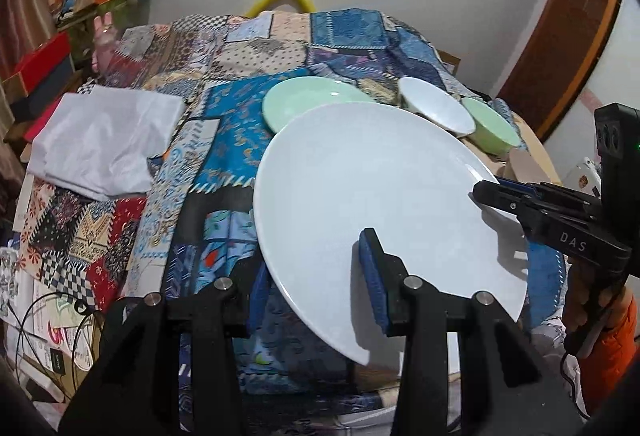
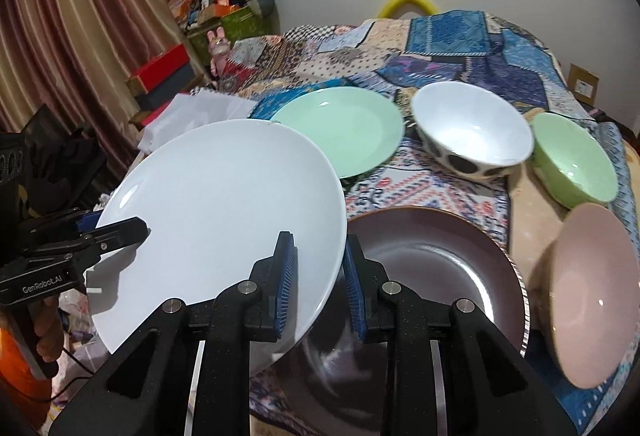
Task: Organize plates and bowls
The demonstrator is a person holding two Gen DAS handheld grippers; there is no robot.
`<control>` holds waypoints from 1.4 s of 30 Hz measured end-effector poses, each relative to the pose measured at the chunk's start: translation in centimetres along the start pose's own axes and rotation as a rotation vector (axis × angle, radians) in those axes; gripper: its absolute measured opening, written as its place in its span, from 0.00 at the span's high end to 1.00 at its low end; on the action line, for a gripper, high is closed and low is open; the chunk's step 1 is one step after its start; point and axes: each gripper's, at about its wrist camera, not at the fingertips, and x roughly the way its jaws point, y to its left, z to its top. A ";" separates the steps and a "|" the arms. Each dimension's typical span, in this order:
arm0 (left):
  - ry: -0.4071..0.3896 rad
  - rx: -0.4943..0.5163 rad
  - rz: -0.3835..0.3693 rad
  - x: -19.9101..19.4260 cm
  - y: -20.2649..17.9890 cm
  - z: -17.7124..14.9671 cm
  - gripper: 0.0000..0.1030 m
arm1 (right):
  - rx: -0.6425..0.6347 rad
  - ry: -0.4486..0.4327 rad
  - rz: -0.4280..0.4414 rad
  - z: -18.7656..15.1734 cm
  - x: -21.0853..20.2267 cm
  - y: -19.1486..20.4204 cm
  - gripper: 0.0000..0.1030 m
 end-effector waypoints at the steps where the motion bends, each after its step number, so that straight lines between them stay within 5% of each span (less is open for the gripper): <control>1: -0.002 0.009 -0.003 -0.1 -0.6 0.1 0.60 | 0.005 -0.006 -0.005 -0.1 -0.4 -0.3 0.76; 20: 0.035 0.081 -0.050 1.8 -6.8 0.5 0.60 | 0.075 -0.050 -0.052 -2.9 -4.2 -5.4 0.77; 42: 0.170 0.101 -0.094 8.7 -9.8 -0.2 0.60 | 0.197 0.015 -0.083 -6.7 -3.6 -9.7 0.77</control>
